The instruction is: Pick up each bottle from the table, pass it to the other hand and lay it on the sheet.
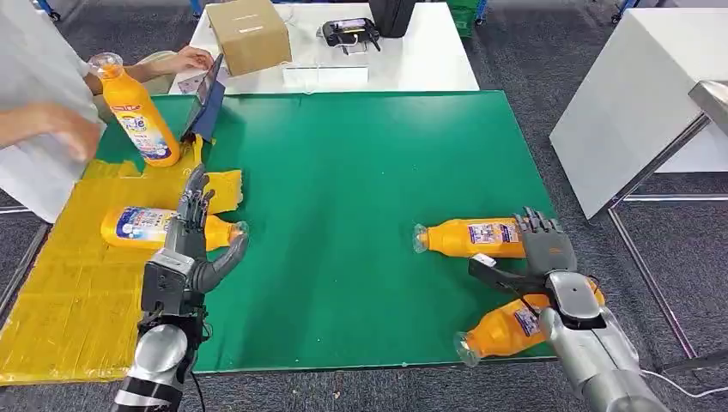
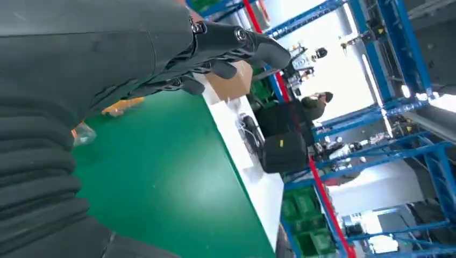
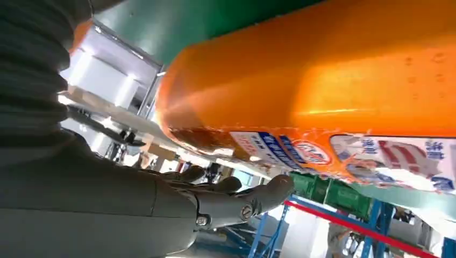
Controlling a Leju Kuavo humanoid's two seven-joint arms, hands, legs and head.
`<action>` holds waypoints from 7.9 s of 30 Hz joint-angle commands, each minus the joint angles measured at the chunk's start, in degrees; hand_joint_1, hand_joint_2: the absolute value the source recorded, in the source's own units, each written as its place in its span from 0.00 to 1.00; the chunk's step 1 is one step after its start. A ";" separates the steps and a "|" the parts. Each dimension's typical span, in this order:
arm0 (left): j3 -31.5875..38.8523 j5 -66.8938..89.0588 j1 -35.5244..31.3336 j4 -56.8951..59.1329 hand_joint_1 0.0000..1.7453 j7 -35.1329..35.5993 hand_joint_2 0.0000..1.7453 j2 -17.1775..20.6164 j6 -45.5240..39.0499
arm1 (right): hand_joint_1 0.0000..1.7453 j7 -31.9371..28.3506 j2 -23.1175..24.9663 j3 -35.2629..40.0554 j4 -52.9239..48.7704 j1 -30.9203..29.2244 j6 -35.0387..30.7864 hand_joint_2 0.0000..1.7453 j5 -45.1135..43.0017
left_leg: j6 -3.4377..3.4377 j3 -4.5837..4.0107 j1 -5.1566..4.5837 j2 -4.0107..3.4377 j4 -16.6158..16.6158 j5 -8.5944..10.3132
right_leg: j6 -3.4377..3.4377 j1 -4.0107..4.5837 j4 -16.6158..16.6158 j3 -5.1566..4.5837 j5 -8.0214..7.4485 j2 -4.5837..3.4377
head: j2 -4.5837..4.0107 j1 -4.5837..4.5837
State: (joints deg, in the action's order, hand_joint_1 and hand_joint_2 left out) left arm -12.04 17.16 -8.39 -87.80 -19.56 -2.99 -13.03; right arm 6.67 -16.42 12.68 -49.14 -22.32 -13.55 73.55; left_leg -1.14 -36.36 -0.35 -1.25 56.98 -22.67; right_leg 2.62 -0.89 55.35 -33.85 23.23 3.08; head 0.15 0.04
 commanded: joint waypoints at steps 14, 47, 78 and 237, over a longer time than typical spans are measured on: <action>-5.59 -4.03 -3.33 6.34 0.00 -1.22 1.00 -0.37 0.53 | 0.00 -2.09 5.97 4.88 25.80 -12.09 -3.04 1.00 8.55 | 0.10 0.50 0.10 -0.08 -0.05 -0.07 | -0.13 0.04 -0.11 0.44 0.03 -0.26 | 0.00 0.02; -6.27 -5.78 2.49 1.40 0.00 -0.31 1.00 -0.86 0.47 | 1.00 -10.59 13.51 -2.44 -12.55 -0.52 -11.86 1.00 -15.24 | 0.00 0.81 0.09 -0.37 -0.01 -0.18 | -0.07 0.05 -0.06 0.72 0.06 -0.47 | 0.00 -0.02; -16.78 -4.83 -0.42 2.29 0.00 -2.43 1.00 -0.11 1.17 | 1.00 -21.28 27.91 18.29 -6.86 1.64 7.29 1.00 -55.64 | 0.06 0.69 0.23 -0.16 -0.03 -0.30 | -0.06 0.12 -0.13 0.67 0.30 -0.41 | 0.00 0.00; 15.28 29.27 -2.90 20.96 0.00 -1.66 1.00 -1.10 -24.16 | 0.00 -20.21 -1.46 12.67 -50.74 21.30 3.93 1.00 -24.02 | 0.08 1.04 -0.08 -0.09 -0.04 -0.46 | 0.00 -0.21 0.01 0.97 0.49 -0.23 | 0.00 0.04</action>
State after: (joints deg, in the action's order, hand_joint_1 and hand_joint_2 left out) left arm 4.77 46.99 -12.41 -64.32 -21.75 -3.28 -37.62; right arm -13.20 -15.91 25.24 -99.71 -0.60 -10.32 49.68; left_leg -1.13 -35.38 -0.47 -1.39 56.94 -23.08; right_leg 2.70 -1.13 55.38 -32.97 23.67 3.00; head 0.15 0.09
